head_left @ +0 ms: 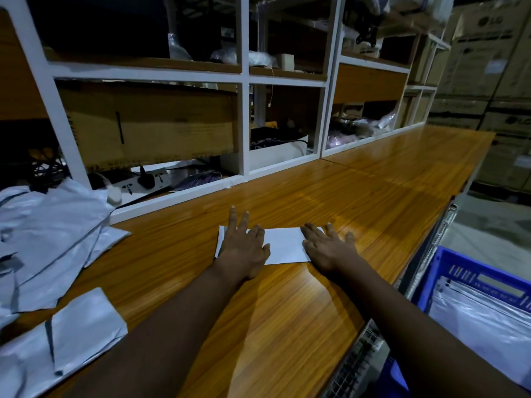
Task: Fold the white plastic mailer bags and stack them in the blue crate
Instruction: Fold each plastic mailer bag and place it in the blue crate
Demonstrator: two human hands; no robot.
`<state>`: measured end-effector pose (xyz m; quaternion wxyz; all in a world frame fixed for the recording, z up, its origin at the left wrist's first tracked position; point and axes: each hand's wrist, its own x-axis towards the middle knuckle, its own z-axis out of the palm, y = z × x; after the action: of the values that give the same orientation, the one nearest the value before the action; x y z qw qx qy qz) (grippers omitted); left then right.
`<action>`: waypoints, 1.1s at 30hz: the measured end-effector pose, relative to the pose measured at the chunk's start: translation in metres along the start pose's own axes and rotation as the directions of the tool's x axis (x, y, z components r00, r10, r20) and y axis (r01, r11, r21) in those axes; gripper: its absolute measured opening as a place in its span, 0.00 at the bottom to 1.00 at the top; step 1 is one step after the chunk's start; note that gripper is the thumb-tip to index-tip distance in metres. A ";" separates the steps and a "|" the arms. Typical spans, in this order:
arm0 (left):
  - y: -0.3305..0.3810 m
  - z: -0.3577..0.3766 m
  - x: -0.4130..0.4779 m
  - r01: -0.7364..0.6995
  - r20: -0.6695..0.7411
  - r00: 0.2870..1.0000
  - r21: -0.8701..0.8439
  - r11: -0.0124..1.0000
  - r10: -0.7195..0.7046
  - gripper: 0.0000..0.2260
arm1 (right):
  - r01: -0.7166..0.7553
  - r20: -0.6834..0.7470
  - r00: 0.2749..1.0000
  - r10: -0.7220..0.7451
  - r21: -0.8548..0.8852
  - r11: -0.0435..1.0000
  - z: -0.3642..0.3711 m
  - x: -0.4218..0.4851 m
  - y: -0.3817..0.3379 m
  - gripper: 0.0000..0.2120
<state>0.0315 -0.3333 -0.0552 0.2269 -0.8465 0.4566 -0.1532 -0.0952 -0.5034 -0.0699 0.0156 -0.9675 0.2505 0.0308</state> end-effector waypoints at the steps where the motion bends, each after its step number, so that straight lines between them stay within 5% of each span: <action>1: -0.002 0.002 -0.001 0.003 0.003 1.000 0.011 1.000 -0.003 0.29 | 0.003 0.004 1.000 -0.002 -0.014 1.000 0.000 0.000 0.000 0.26; 19: -0.044 0.025 -0.040 0.124 0.077 0.990 -0.089 0.988 -0.117 0.27 | -0.032 -0.033 0.999 0.033 0.025 0.999 -0.001 -0.005 -0.003 0.26; 24: -0.042 0.032 -0.049 0.251 0.018 0.967 -0.196 0.948 -0.252 0.26 | -0.069 -0.231 0.971 0.053 -0.059 0.996 0.007 -0.012 -0.009 0.25; 28: -0.024 0.024 -0.038 0.205 -0.154 0.955 -0.279 0.938 -0.254 0.27 | 0.148 -0.277 0.945 -0.171 -0.105 0.983 0.003 -0.018 -0.061 0.34; 33: -0.011 0.017 -0.028 0.065 -0.154 0.983 -0.206 0.976 -0.098 0.26 | 0.279 -0.252 0.933 -0.259 0.048 0.959 0.004 -0.003 -0.100 0.27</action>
<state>0.0325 -0.3002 -0.0651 0.0960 -0.8676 0.4516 -0.1847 -0.0493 -0.4150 -0.0722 0.0292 -0.9876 0.1167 -0.1007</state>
